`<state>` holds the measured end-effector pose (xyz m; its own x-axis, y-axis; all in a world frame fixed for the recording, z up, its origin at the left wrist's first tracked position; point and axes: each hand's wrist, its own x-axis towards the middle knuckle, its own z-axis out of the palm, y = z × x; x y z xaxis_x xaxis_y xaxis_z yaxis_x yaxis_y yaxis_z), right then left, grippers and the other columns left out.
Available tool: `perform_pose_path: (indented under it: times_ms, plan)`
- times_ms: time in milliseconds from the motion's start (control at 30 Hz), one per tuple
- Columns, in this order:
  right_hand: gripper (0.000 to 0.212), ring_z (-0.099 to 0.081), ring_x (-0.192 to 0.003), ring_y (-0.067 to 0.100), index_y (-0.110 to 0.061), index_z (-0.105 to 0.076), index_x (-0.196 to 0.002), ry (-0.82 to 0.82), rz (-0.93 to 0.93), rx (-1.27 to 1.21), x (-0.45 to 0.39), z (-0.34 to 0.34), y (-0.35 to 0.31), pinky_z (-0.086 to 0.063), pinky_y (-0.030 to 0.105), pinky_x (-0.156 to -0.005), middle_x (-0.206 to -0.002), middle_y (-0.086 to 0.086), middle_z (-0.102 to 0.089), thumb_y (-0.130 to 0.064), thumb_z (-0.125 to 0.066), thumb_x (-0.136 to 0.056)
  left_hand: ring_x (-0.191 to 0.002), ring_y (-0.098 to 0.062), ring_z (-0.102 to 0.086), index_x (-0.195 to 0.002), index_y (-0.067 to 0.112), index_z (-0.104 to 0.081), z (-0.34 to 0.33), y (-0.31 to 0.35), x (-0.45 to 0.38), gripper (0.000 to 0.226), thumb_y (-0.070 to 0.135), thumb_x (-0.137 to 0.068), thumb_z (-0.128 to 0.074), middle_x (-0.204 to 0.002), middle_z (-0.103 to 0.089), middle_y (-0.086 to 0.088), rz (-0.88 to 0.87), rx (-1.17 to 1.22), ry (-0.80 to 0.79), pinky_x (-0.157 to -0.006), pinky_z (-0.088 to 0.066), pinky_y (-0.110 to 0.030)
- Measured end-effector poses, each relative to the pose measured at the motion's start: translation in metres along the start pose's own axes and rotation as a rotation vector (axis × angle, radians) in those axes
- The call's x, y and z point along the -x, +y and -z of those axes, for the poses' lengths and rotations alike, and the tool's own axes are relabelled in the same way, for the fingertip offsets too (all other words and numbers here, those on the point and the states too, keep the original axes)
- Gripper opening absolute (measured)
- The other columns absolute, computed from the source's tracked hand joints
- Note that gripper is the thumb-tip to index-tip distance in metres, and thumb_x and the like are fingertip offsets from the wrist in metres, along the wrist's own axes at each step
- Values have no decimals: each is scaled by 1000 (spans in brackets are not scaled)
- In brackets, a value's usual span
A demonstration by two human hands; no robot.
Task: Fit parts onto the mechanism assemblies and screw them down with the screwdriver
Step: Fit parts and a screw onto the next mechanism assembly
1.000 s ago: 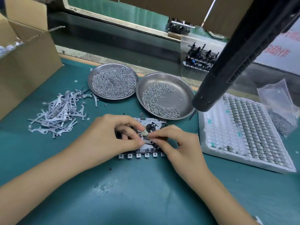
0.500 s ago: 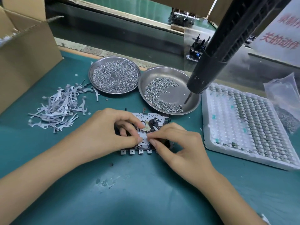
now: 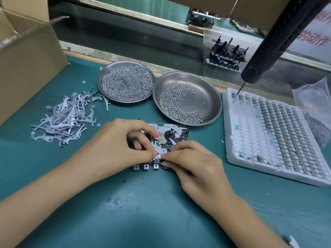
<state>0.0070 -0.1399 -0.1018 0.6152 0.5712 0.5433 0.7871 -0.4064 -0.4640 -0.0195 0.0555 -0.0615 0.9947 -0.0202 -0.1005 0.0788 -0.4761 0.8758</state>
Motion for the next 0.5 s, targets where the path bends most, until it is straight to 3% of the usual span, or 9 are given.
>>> perform_pose_path:
  times_ms: [200,500]
  plan:
    - [13,-60,-81,19,-4,-74,-92,88,-42,4,4,-9,-4,-48,20,-78,-82,0,-69,1,-69,-81,-59,0,-53,-89,35,-69,1,0,-1,28,15,-71,-78,-70,-72,14,-15,-12,-51,-68,-45,-14]
    - [39,-61,-79,25,-3,-72,-93,128,-12,83,7,-15,-9,-51,30,-70,-83,2,-69,21,-62,-65,-54,0,-51,-92,36,-68,1,3,-3,35,9,-71,-74,-66,-70,12,-15,-22,-79,-61,-40,-5]
